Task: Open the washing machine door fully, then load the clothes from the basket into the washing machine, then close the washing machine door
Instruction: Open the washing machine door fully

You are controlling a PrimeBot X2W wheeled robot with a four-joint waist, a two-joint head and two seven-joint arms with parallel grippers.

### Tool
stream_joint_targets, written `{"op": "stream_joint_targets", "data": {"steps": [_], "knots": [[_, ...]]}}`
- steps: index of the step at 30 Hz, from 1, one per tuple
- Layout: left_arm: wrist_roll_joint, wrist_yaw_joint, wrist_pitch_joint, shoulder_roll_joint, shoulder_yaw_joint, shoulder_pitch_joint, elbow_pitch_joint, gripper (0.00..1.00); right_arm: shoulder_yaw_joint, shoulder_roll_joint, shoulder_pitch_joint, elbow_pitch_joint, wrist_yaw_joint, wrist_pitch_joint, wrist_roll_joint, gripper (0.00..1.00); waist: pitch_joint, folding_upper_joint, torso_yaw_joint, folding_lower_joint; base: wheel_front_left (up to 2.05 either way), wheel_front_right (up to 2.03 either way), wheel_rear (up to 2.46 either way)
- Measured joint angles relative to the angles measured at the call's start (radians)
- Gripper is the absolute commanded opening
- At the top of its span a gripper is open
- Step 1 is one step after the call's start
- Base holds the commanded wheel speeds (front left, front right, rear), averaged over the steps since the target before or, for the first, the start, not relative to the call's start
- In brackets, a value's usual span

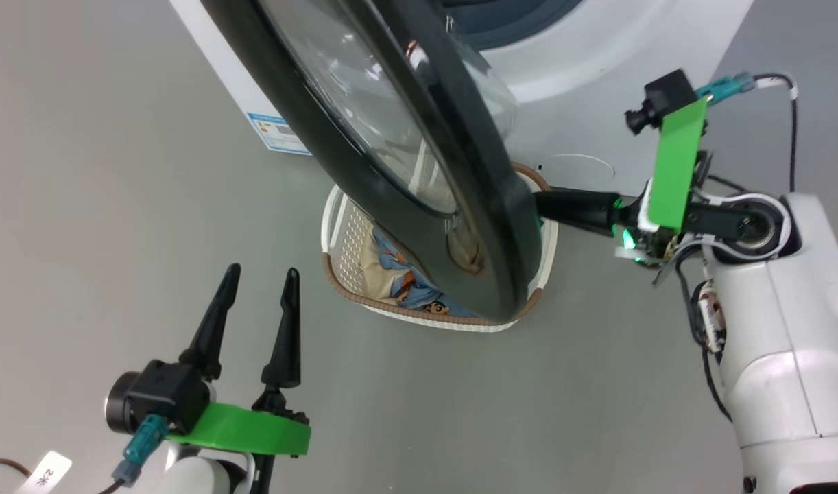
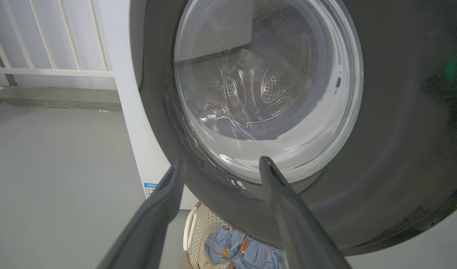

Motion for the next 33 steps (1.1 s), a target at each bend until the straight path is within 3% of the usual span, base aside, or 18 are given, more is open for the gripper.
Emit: {"op": "stream_joint_targets", "data": {"steps": [22, 27, 33], "knots": [[0.007, 0.001, 0.0, 0.0, -0.001, 0.02, 0.001, 1.0, 0.37, -0.005, 0.085, 0.017, 0.0, -0.19, 0.247, 0.0, -0.044, 0.0, 0.034, 0.0001, 0.0, 0.0, 0.0], [0.01, 0.001, 0.0, 0.0, 0.007, 0.02, 0.001, 1.0, 0.413, -0.003, 0.099, 0.031, 0.0, -0.241, 0.288, 0.0, -0.055, 0.0, 0.021, 0.0001, 0.0, 0.0, 0.0], [0.037, -0.001, 0.0, 0.0, 0.034, 0.03, 0.004, 1.0, 0.391, 0.004, 0.124, 0.033, 0.0, -0.288, 0.308, 0.0, -0.074, 0.0, -0.004, 0.0, 0.0, 0.0, 0.0]]}}
